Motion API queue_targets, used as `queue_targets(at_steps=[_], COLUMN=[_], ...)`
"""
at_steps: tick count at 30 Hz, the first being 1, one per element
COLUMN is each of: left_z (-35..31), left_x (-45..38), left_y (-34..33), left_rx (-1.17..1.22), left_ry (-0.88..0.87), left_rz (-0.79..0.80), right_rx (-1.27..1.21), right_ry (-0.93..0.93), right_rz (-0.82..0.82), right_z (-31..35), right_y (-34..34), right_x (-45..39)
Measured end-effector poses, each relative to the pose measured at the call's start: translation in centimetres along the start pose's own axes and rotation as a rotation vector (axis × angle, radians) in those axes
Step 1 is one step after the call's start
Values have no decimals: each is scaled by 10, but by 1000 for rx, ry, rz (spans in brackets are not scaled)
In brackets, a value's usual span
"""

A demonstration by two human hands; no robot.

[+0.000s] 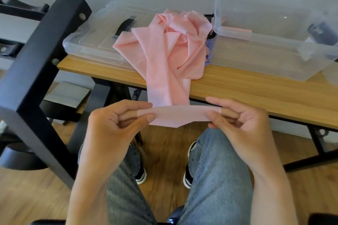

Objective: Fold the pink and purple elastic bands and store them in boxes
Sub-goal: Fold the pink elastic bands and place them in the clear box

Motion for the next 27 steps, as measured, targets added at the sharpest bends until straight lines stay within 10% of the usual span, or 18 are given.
queue_targets(at_steps=[10,27], left_z=[0,2], left_x=[5,1], left_y=[3,-2], left_rx=[-196,43], left_ry=[-55,20], left_rz=[-11,-22], right_rx=[310,89], right_ry=[135,90], right_rz=[73,-74], right_z=[-4,-6], right_y=[4,4], right_x=[3,0])
Point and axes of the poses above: each hand's wrist, its own x-axis away from the middle knuckle, its own y-axis out of the back of the hand, z = x × y, the point moved 5 cm from there along -x, towards the middle knuckle, and after that the axes turned 11 degrees about y, right-handed, at the moved point
